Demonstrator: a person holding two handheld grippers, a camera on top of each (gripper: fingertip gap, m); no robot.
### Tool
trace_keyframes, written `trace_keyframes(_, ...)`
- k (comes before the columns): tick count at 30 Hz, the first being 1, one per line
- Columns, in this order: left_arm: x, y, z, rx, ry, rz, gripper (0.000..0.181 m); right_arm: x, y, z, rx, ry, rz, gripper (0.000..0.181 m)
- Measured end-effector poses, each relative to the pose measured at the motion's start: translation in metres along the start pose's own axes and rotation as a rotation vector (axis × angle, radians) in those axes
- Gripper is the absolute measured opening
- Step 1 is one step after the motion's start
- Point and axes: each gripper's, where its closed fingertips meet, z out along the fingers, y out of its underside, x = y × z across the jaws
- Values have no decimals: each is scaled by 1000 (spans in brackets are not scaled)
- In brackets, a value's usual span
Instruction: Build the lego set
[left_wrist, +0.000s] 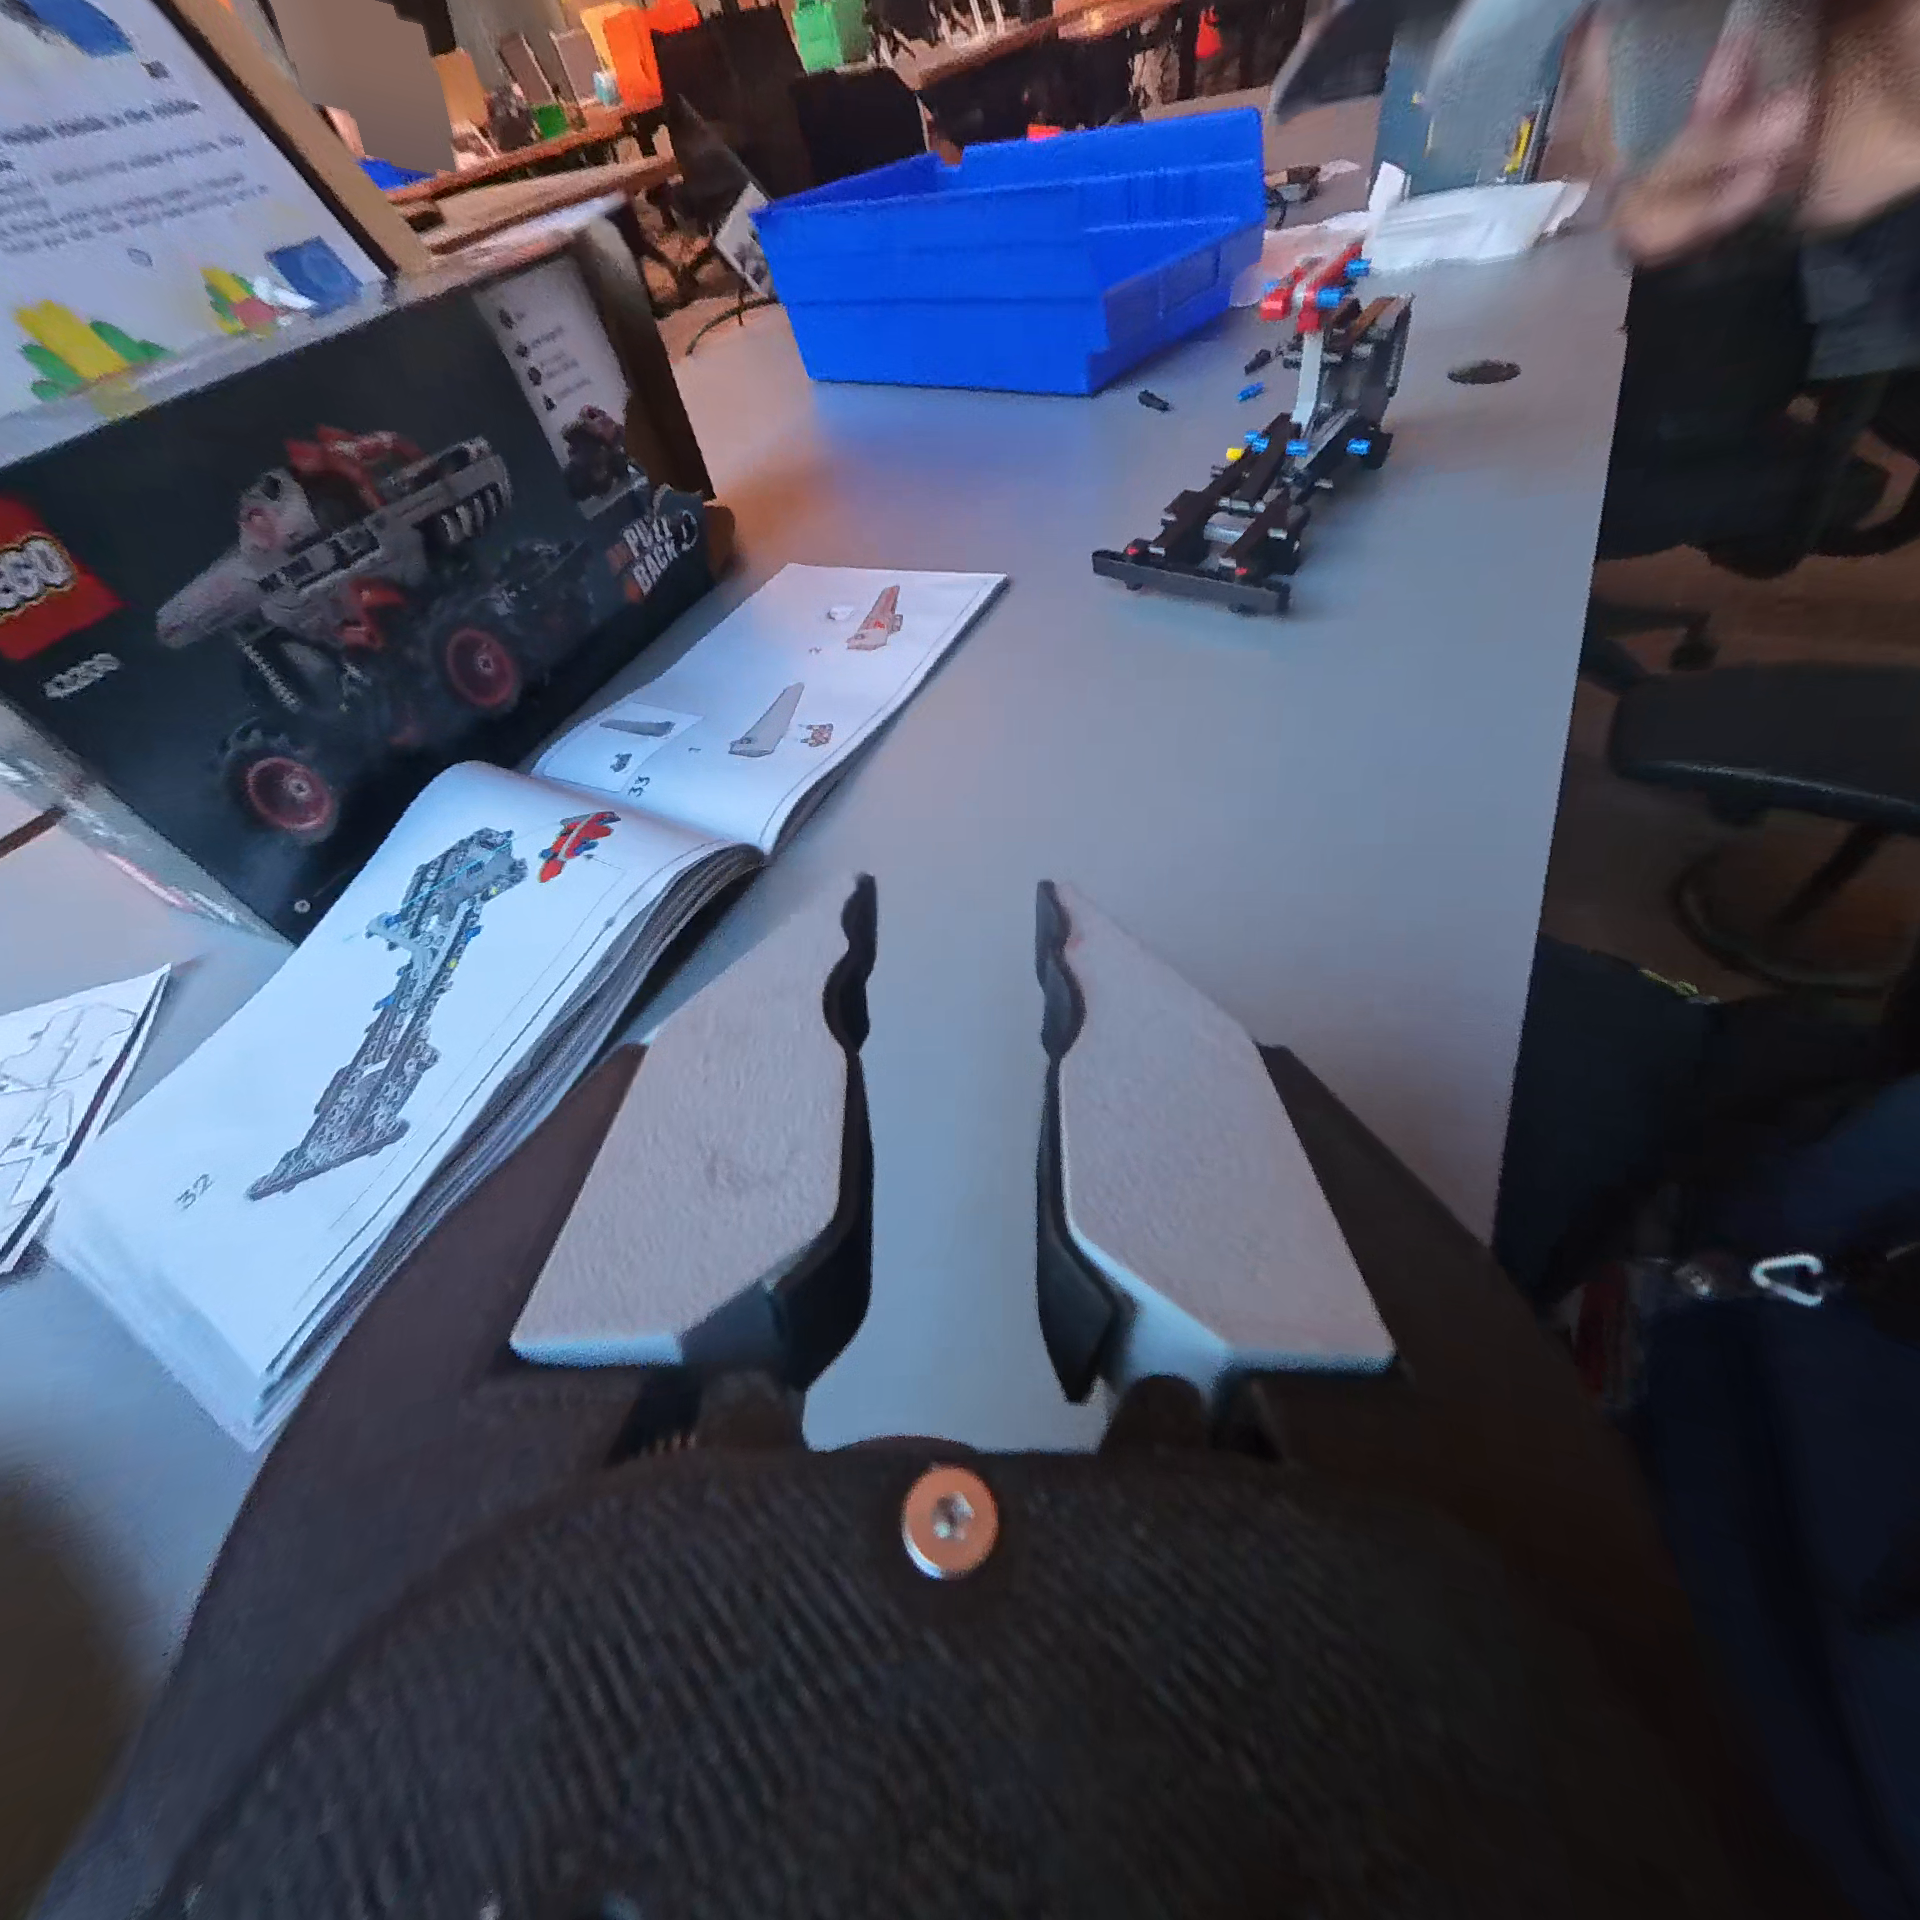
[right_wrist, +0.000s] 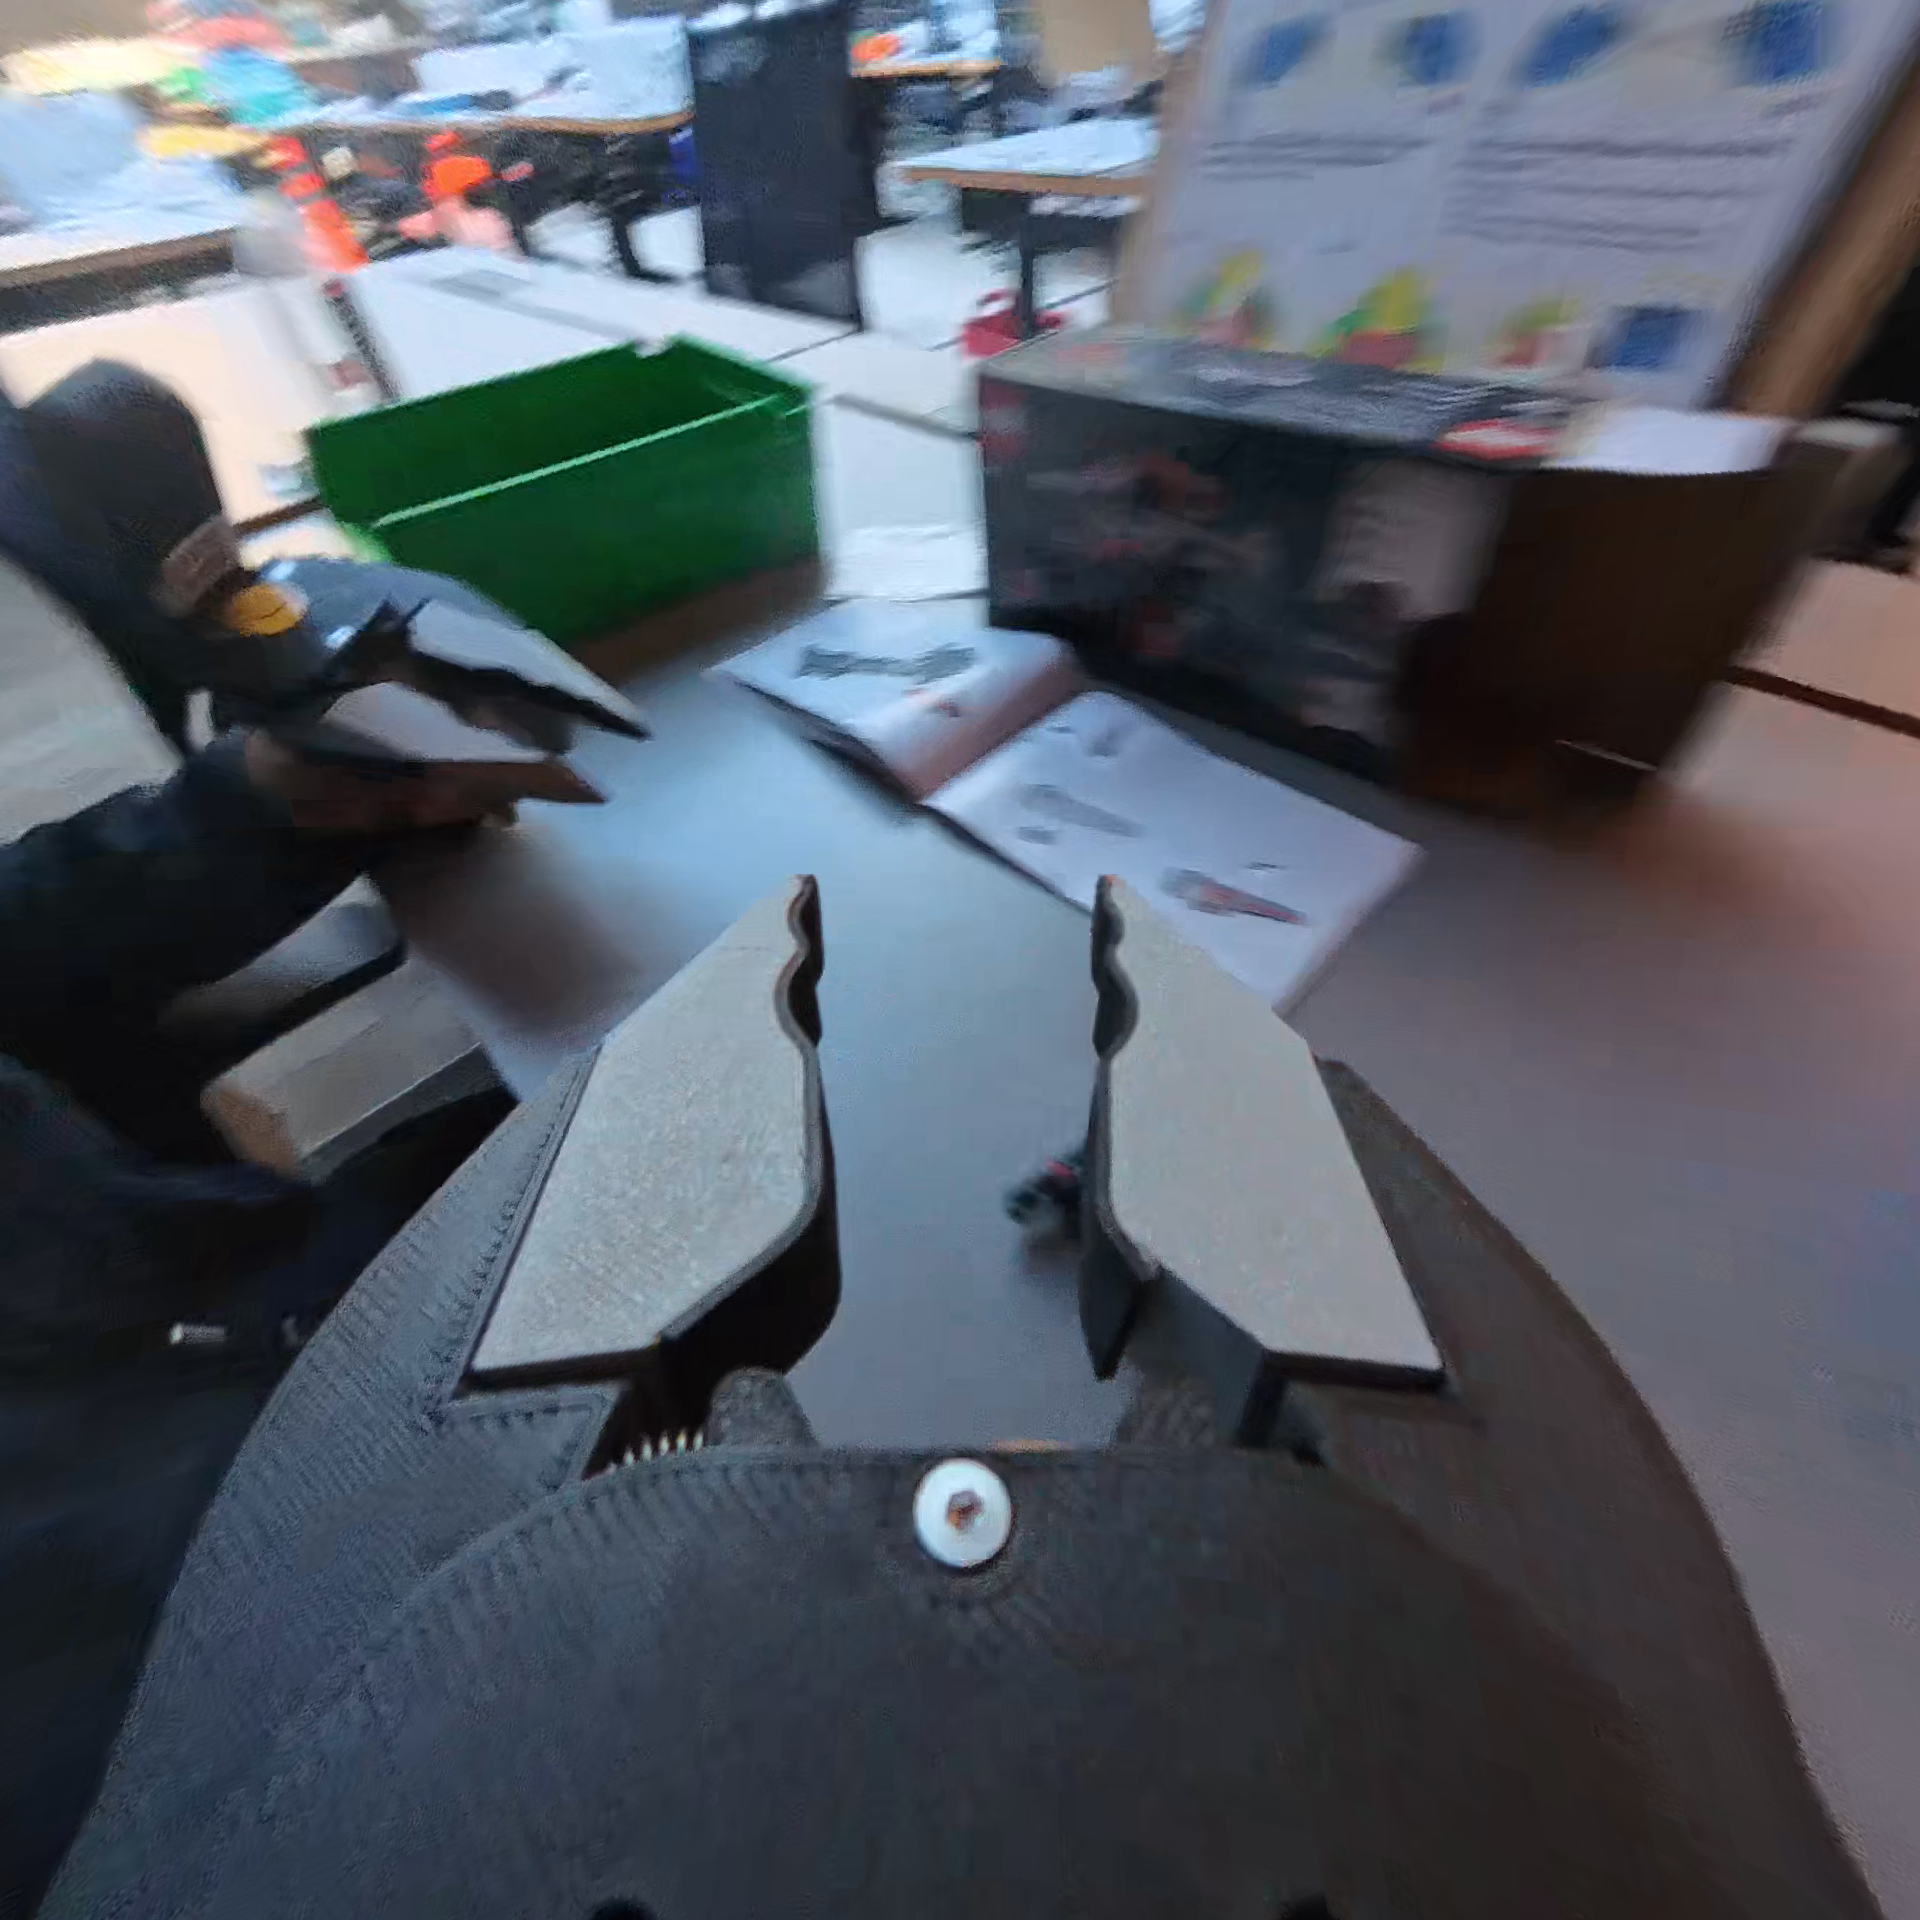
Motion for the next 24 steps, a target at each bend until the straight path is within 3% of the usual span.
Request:
trace_keyframes(2, -3, -6, -7, 57, -1, -36, 27, -31, 15, 49, -37, -84, -54, 50)
trace_keyframes(4, -4, -8, -13, 85, 17, -65, 27, -41, 25, 91, -35, -80, -129, 48)
trace_keyframes(7, -5, -3, -15, 62, 30, -66, 28, -40, 20, 124, 90, -36, -202, 48)
trace_keyframes(9, -10, -2, -15, 56, 12, -87, 31, -36, 18, 132, 169, -31, -214, 45)
trace_keyframes(14, -20, 0, -14, 48, -43, -119, 32, -35, 34, 138, 82, -87, -189, 45)
trace_keyframes(18, -21, 5, -10, 15, -23, -157, 33, -34, 33, 130, 116, -65, -267, 37)
trace_keyframes(24, -25, 2, -13, 41, -52, -153, 34, -34, 30, 129, 131, -129, -189, 42)
